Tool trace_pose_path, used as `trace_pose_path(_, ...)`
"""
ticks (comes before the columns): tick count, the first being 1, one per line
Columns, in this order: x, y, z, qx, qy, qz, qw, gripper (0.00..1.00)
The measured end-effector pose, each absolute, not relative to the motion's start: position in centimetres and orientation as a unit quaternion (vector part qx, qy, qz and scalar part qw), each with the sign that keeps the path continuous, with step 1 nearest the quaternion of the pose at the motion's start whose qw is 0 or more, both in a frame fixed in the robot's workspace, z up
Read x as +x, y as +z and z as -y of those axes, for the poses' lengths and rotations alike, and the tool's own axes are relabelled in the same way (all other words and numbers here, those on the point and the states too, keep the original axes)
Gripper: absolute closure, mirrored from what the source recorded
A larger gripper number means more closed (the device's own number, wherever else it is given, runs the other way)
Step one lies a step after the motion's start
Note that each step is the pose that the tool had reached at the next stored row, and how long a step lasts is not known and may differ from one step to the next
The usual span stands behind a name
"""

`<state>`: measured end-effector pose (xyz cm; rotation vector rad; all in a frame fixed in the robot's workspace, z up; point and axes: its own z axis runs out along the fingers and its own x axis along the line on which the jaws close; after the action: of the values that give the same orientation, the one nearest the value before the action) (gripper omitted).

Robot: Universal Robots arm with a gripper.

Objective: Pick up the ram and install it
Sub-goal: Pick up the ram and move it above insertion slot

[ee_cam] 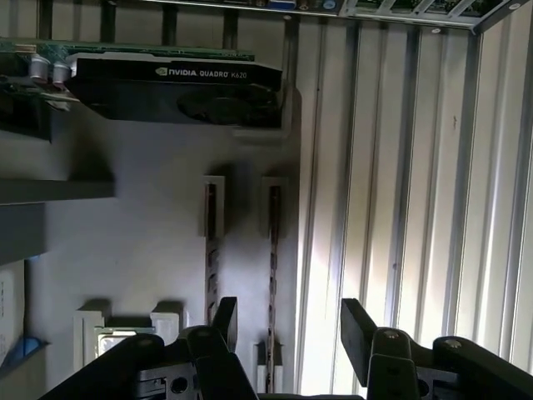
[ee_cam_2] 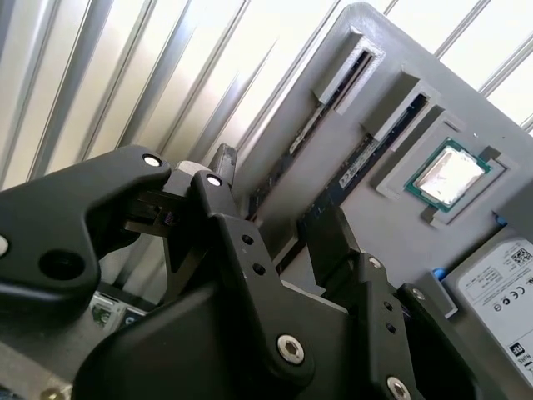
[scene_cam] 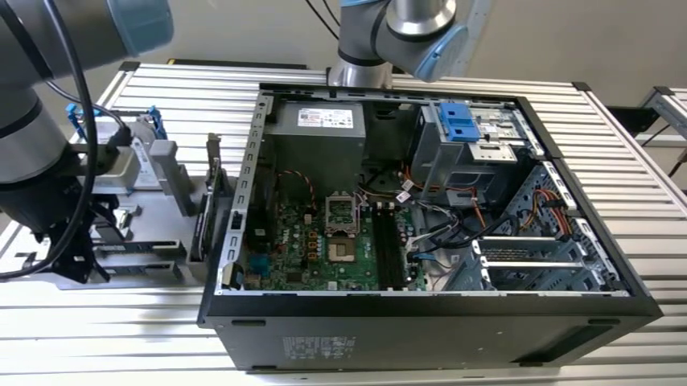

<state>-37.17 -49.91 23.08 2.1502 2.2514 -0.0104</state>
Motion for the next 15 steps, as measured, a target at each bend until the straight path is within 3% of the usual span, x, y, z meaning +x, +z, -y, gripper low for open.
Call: trace_pose_path(15, -37.2, 21.7, 49.9, 0.691, -0.003, -0.723, 0.014, 0.0)
